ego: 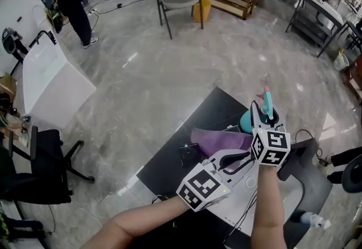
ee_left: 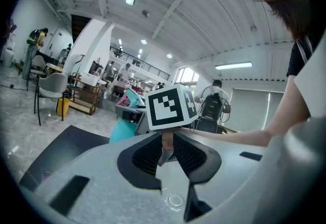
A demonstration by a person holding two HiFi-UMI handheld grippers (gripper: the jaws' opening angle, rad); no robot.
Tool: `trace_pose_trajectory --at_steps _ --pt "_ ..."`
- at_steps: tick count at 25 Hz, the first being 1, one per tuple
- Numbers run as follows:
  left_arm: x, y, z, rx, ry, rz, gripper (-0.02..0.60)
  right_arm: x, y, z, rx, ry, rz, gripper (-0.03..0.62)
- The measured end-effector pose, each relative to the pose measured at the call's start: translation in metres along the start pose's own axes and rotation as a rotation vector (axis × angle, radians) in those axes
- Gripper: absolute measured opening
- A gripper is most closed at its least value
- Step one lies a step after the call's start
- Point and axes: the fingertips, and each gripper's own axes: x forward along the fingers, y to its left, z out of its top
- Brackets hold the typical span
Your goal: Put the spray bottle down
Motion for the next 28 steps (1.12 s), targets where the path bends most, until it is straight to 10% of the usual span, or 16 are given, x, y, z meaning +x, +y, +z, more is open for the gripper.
trace_pose_trajectory --at_steps 28 --pt "-0.003 -0.011 -0.01 -0.025 0.023 -0.046 0.063 -0.022 0.0 -0.006 0.056 0.039 -0.056 0.224"
